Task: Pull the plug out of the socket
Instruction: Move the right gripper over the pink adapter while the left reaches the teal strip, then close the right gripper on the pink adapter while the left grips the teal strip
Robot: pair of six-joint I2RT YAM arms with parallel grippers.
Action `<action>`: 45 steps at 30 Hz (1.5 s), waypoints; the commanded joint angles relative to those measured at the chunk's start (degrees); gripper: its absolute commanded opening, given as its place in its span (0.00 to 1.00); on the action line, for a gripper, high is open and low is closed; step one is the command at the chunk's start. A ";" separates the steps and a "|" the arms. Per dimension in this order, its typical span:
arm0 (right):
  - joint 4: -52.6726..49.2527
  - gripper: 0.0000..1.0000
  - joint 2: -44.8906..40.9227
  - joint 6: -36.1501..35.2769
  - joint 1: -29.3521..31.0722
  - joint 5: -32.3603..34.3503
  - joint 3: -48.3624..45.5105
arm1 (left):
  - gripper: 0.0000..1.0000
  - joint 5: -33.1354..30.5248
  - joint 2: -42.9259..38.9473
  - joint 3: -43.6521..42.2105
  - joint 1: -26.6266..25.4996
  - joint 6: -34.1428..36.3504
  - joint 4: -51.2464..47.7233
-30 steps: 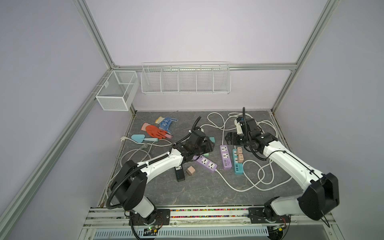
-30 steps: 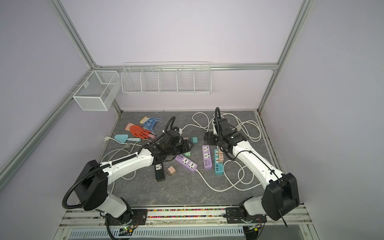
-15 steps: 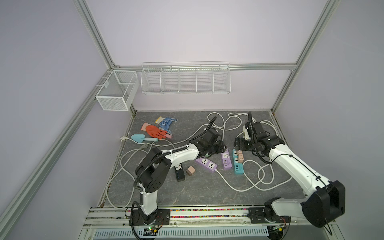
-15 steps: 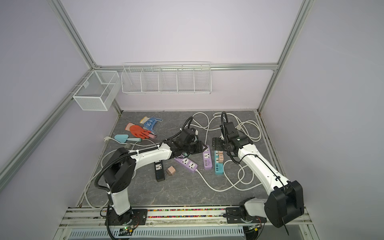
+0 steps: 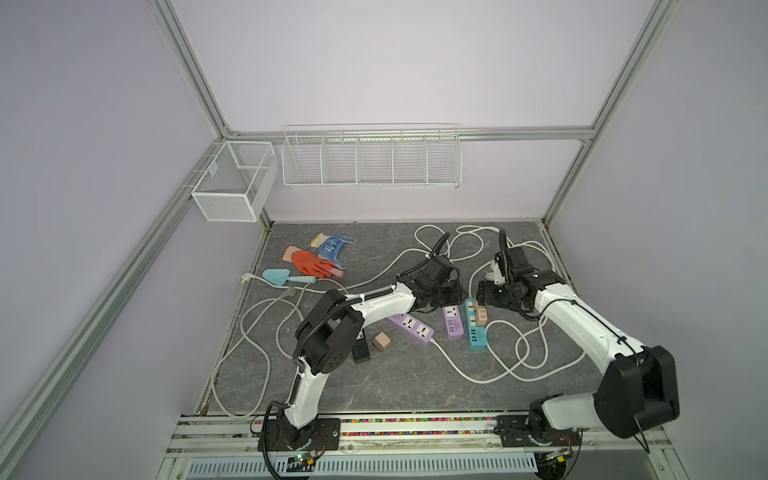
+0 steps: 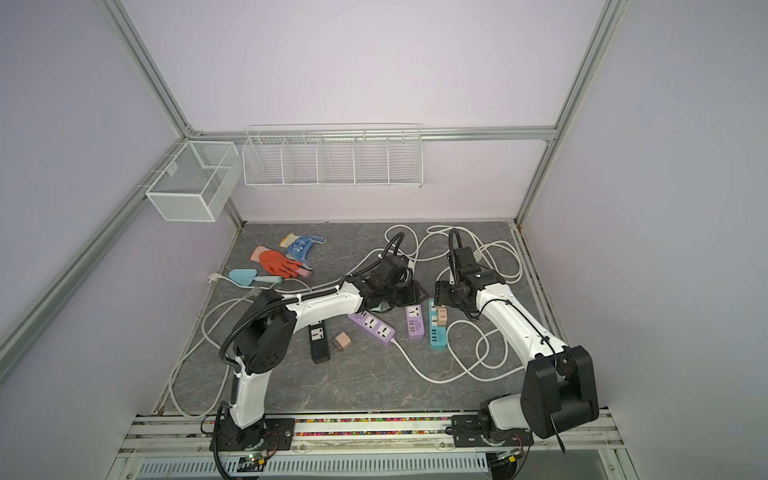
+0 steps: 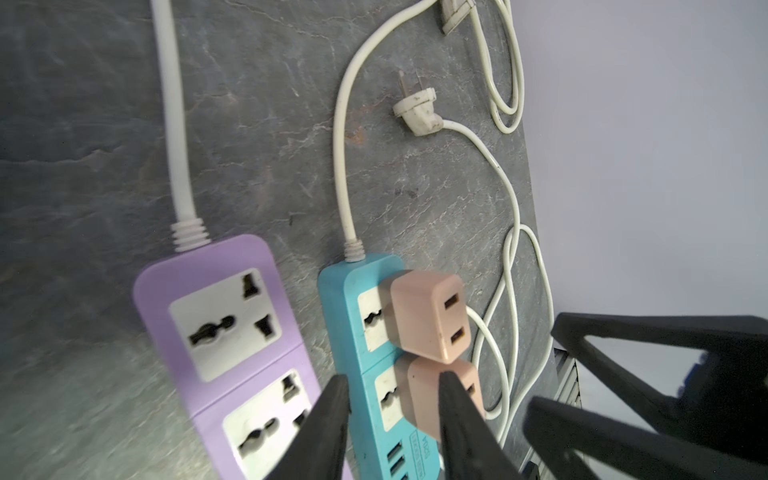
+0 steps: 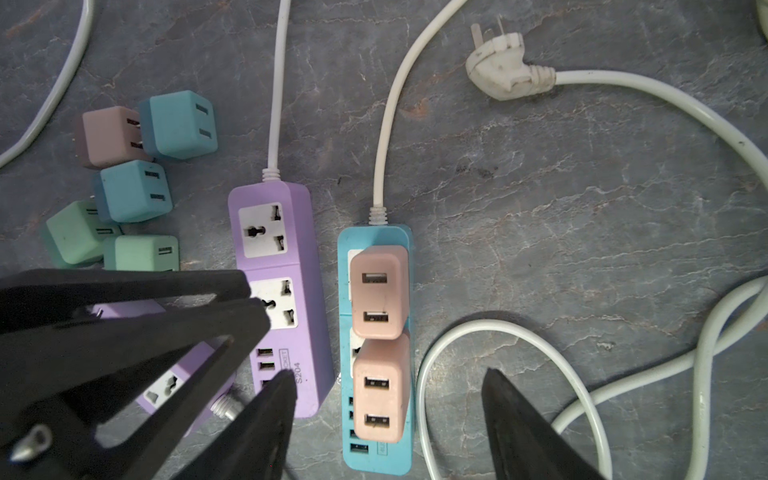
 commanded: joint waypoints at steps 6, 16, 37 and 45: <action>2.84 0.65 2.95 0.67 -1.02 -3.36 -1.16 | 0.33 0.37 5.86 6.01 -0.55 0.95 -3.15; 5.31 0.58 6.99 0.73 -0.86 -4.88 -0.84 | 0.32 0.21 9.93 8.55 -0.72 1.68 -4.78; 6.54 0.48 14.02 1.22 0.45 -2.72 1.19 | 0.34 1.92 13.36 9.72 -0.88 2.20 -7.30; 7.46 0.46 15.72 1.42 1.22 -0.93 1.83 | 0.33 1.02 13.56 8.40 -0.88 2.48 -7.48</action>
